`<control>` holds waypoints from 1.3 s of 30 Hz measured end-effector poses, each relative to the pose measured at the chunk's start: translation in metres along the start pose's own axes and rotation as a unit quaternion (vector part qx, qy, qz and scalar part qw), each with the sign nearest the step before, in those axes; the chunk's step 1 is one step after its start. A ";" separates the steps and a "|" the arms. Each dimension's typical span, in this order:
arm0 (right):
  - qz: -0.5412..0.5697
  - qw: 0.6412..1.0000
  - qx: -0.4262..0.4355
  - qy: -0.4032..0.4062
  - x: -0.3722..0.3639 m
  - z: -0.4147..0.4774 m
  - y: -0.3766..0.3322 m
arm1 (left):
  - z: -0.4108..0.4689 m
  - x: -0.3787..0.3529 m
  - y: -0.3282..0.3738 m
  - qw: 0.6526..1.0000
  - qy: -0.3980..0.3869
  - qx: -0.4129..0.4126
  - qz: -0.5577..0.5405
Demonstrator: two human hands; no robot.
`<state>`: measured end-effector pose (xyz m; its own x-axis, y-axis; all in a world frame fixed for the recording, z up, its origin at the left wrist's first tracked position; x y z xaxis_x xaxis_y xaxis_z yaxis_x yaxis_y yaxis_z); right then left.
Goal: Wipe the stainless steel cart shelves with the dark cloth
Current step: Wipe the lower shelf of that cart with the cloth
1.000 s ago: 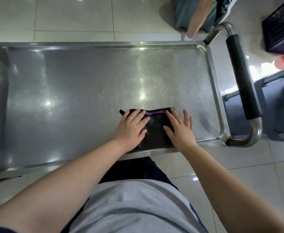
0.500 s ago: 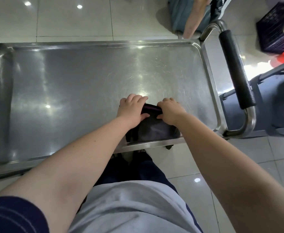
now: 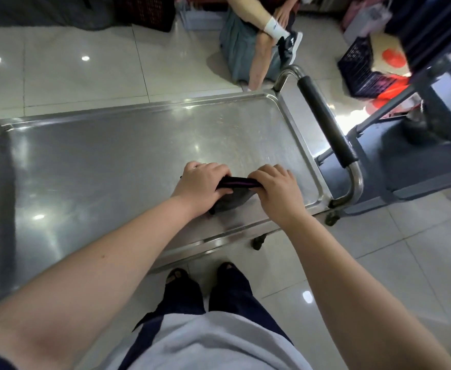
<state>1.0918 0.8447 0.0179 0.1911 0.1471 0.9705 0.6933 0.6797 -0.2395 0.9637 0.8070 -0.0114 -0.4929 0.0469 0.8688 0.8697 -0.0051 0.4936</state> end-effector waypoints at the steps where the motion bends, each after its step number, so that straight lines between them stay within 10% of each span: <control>1: 0.003 1.000 0.000 0.022 0.008 -0.001 -0.004 | -0.003 0.005 0.003 1.000 0.002 0.000 0.000; 16: 0.046 0.987 0.136 0.076 0.033 -0.124 -0.014 | -0.151 -0.012 0.117 0.954 0.223 0.093 0.178; 39: 0.053 0.985 0.102 -0.132 -0.130 -0.305 0.011 | -0.277 -0.219 0.139 0.972 0.029 0.188 0.135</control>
<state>1.2866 0.6142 -0.1191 0.0491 0.3880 0.9203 0.5204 0.7765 -0.3551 1.1845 0.5191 -0.1222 -0.2368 0.0379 0.9708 0.9108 0.3565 0.2082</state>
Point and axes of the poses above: each hand's wrist, its own z-axis towards the middle knuckle, its own x-axis out of the back of the hand, y = z × x, the point moved 10 cm from there along z, towards the middle knuckle, and after that the axes turned 6 degrees about -y, right-handed, at the moved point
